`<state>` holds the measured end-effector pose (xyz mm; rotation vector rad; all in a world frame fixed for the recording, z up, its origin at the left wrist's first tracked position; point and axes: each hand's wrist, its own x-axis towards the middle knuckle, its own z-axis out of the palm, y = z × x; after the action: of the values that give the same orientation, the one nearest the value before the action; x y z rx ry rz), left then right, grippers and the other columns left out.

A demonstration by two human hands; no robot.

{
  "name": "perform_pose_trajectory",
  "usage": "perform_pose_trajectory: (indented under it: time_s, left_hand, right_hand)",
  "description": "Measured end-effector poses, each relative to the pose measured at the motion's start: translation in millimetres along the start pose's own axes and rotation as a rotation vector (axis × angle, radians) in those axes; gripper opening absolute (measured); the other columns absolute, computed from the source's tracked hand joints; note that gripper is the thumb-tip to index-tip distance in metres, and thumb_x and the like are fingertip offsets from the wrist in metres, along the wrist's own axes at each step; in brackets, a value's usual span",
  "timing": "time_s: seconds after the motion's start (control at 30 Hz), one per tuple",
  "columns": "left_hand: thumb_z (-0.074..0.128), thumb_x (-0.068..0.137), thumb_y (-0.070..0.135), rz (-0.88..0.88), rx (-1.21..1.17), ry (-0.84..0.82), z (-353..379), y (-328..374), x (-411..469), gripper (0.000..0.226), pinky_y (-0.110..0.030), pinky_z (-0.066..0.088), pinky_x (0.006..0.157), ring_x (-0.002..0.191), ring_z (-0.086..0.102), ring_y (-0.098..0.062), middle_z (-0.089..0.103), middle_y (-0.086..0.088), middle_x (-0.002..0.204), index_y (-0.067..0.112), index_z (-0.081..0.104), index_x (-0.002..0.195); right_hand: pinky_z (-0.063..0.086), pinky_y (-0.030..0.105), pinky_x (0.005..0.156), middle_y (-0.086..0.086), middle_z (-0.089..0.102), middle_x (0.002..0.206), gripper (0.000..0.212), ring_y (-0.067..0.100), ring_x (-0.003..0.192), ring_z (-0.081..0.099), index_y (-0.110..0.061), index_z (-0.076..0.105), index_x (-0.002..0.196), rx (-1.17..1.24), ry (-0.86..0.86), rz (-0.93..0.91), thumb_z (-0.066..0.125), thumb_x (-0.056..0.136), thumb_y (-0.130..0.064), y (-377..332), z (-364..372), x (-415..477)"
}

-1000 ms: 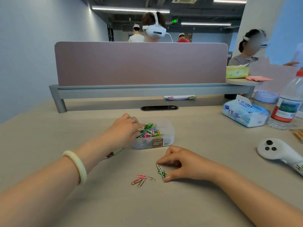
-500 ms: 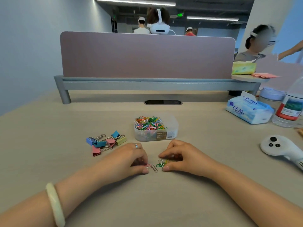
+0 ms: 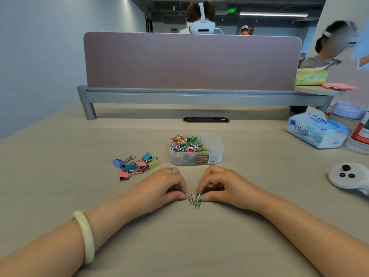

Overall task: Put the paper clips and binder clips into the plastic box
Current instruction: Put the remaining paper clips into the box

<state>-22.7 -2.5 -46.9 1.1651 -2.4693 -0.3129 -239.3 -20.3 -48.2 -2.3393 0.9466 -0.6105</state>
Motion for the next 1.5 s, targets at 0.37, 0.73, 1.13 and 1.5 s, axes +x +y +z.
perform_pose_trajectory:
  time_s: [0.37,0.73,1.13,1.5]
  left_hand:
    - [0.061,0.084,0.024,0.001,0.034,-0.090,-2,5,1,0.009,-0.018,0.038,0.072,0.077,0.044,0.000,0.048,0.011,0.083,0.016,0.062,0.089]
    - [0.062,0.083,0.024,0.060,-0.100,-0.084,2,5,-1,0.017,-0.007,0.034,0.069,0.078,0.044,0.005,0.053,0.003,0.085,0.025,0.063,0.099]
    - [0.058,0.086,0.024,0.089,-0.032,-0.152,-1,6,2,0.009,-0.008,0.033,0.069,0.076,0.042,0.006,0.043,0.017,0.079,0.019,0.061,0.094]
    - [0.060,0.084,0.027,0.070,-0.119,-0.163,-2,10,-1,0.023,-0.015,0.037,0.072,0.079,0.044,-0.002,0.047,0.012,0.081,0.030,0.058,0.107]
  right_hand:
    - [0.035,0.010,0.067,-0.011,0.045,0.086,0.010,-0.002,0.074,0.044,-0.019,0.060,0.091,-0.293,-0.141,0.076,0.063,0.084,-0.025,-7,-9,0]
    - [0.036,0.006,0.064,-0.014,0.047,0.080,0.006,-0.011,0.070,0.046,-0.022,0.059,0.085,-0.224,-0.138,0.128,0.065,0.082,-0.022,-6,-15,-7]
    - [0.040,0.008,0.062,-0.011,0.055,0.078,0.008,-0.006,0.062,0.049,-0.017,0.064,0.084,-0.115,-0.088,0.259,0.069,0.079,-0.020,1,-32,-15]
    - [0.041,0.009,0.062,-0.012,0.055,0.079,0.015,-0.004,0.062,0.048,-0.024,0.063,0.089,-0.127,-0.136,0.262,0.071,0.077,-0.020,-1,-34,-18]
